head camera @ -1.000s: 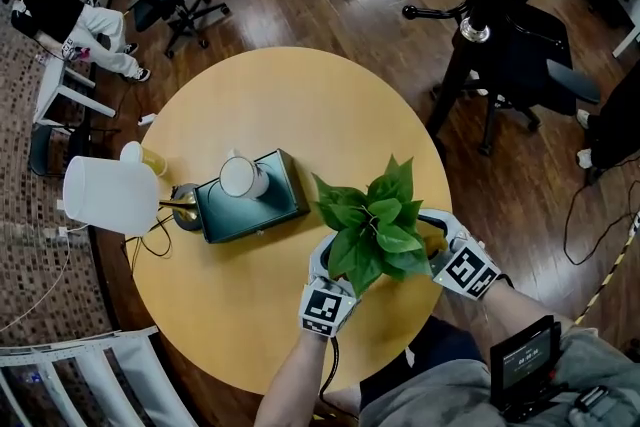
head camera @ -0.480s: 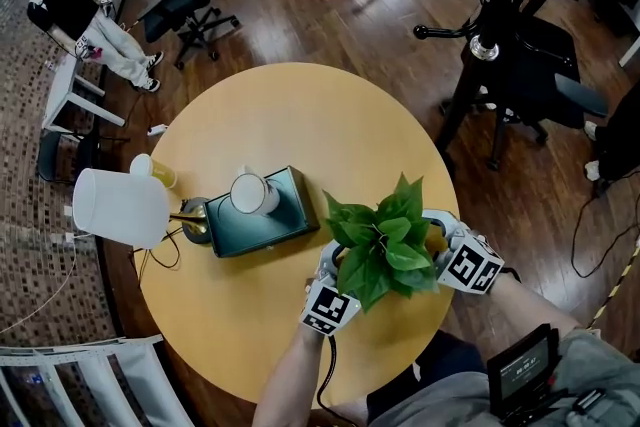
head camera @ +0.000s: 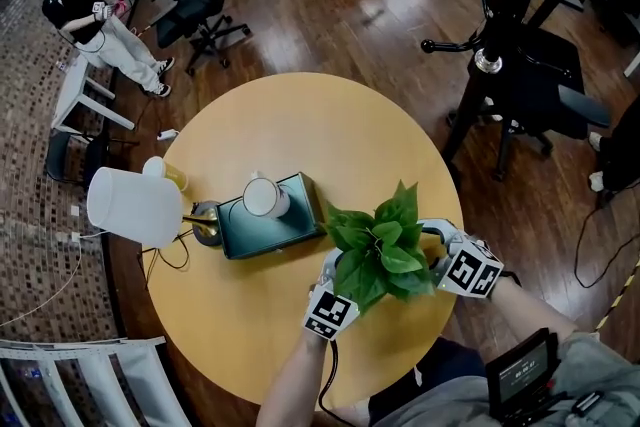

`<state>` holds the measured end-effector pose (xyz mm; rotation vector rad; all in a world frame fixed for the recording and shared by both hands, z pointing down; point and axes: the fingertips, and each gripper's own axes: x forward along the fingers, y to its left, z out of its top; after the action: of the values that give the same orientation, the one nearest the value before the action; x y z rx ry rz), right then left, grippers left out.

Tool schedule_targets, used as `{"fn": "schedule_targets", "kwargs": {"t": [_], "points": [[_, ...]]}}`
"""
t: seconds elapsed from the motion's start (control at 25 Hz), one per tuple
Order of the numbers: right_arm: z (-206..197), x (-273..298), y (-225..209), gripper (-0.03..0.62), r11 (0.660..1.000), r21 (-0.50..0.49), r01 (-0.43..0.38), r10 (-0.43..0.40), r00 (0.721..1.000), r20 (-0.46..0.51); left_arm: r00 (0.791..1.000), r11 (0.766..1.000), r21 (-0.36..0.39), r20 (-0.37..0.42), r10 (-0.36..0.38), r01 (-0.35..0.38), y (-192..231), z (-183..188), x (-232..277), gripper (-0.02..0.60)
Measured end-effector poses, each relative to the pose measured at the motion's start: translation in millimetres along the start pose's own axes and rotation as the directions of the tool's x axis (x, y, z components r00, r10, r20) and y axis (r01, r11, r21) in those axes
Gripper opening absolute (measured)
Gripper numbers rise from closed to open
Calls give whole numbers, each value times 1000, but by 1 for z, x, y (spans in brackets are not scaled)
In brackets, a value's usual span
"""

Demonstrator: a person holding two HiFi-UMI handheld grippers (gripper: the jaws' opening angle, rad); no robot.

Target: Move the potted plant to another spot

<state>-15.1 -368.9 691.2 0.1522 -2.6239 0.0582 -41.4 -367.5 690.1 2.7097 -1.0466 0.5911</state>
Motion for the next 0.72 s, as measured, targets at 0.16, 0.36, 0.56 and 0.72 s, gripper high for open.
{"fn": "schedule_targets", "kwargs": {"t": [0.16,0.36,0.56,0.72], "points": [[13,1,10,325,1000,-11,-8,8,1000,-5,1000,1000,4,2,15,-15,-1,7,-17,403],[53,-7,26,325,999,-37,-21,22,999,29,998,998,27,19,55,-56,-3,32,-52,402],[91,-30,50,325,997,-69,-41,45,997,57,995,994,42,24,97,-98,-20,66,-87,402],[119,-43,76,325,993,-103,-58,66,995,76,991,990,36,37,131,-133,-36,85,-121,400]]}}
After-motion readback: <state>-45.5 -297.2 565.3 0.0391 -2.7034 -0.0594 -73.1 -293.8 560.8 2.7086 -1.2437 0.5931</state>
